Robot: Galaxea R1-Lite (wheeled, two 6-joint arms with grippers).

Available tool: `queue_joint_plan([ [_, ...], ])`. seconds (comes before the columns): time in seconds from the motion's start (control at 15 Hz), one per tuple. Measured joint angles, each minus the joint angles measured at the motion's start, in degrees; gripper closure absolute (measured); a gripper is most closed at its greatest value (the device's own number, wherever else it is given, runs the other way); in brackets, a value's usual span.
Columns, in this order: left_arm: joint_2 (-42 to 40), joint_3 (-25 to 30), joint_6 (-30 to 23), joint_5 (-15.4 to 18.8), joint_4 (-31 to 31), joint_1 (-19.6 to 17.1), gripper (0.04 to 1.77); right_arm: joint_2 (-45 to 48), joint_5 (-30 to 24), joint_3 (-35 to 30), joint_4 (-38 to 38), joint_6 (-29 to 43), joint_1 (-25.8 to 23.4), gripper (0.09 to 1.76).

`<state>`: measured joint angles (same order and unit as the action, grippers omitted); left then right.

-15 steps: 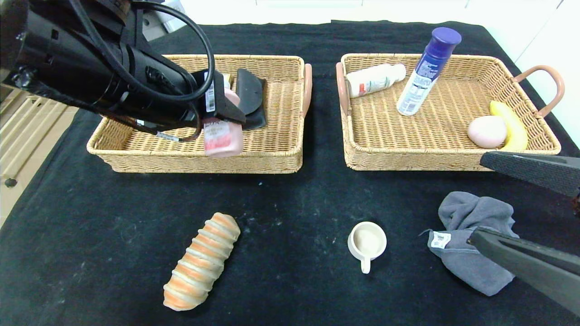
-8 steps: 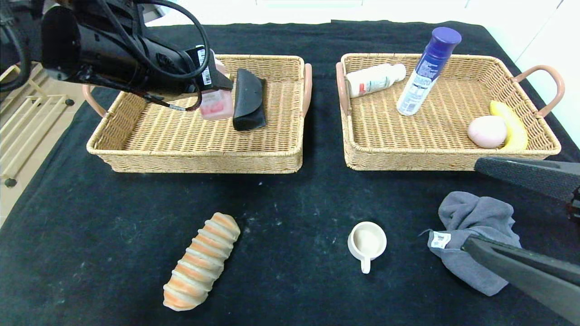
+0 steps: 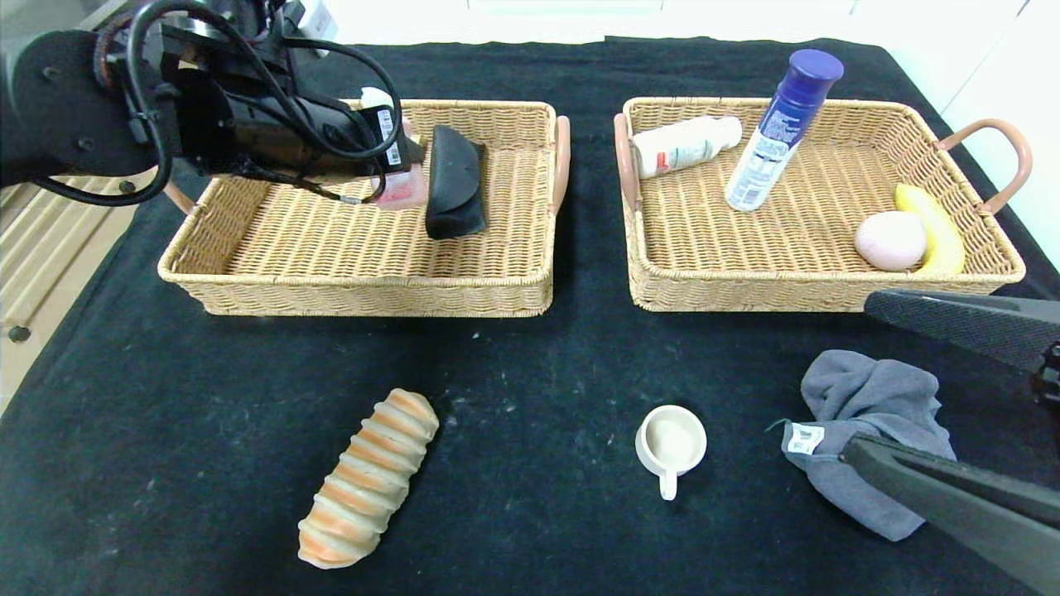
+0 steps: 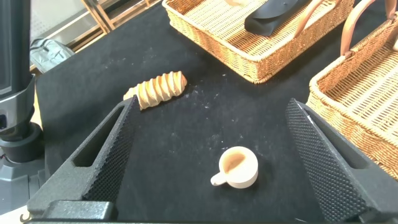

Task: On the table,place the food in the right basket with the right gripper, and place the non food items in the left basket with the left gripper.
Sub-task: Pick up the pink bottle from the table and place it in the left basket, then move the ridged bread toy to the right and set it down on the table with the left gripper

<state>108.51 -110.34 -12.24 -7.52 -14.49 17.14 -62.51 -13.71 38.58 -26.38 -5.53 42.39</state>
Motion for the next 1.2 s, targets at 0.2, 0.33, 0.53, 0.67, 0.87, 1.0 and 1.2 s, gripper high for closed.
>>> queue_joint_plan([
  [0.2,1.58,-0.83,-0.11,-0.22,0.30,-0.11,0.98,0.00,0.00,0.00,-0.02,-0.02,0.02,0.14],
  [0.33,2.18,-1.05,-0.13,-0.22,0.30,-0.11,0.98,0.02,0.05,0.00,-0.05,-0.05,0.04,0.14],
  [0.53,2.51,-1.10,-0.22,-0.35,0.33,-0.09,0.85,0.06,0.02,0.00,-0.07,-0.02,0.04,0.14],
  [0.67,2.55,-1.12,-0.18,-0.39,0.33,-0.09,0.68,0.11,0.05,0.00,-0.07,-0.02,0.04,0.14],
  [0.87,2.44,-1.05,-0.16,-0.44,0.24,-0.11,0.49,0.13,0.02,-0.06,-0.02,-0.09,0.13,0.14],
  [1.0,2.18,-0.88,-0.18,-0.50,0.09,-0.11,0.40,0.11,0.02,-0.09,-0.02,-0.09,0.20,0.14],
  [1.2,1.08,-0.28,-0.13,-0.52,-0.74,0.09,0.31,0.11,0.05,-0.11,0.00,-0.13,0.22,0.14],
])
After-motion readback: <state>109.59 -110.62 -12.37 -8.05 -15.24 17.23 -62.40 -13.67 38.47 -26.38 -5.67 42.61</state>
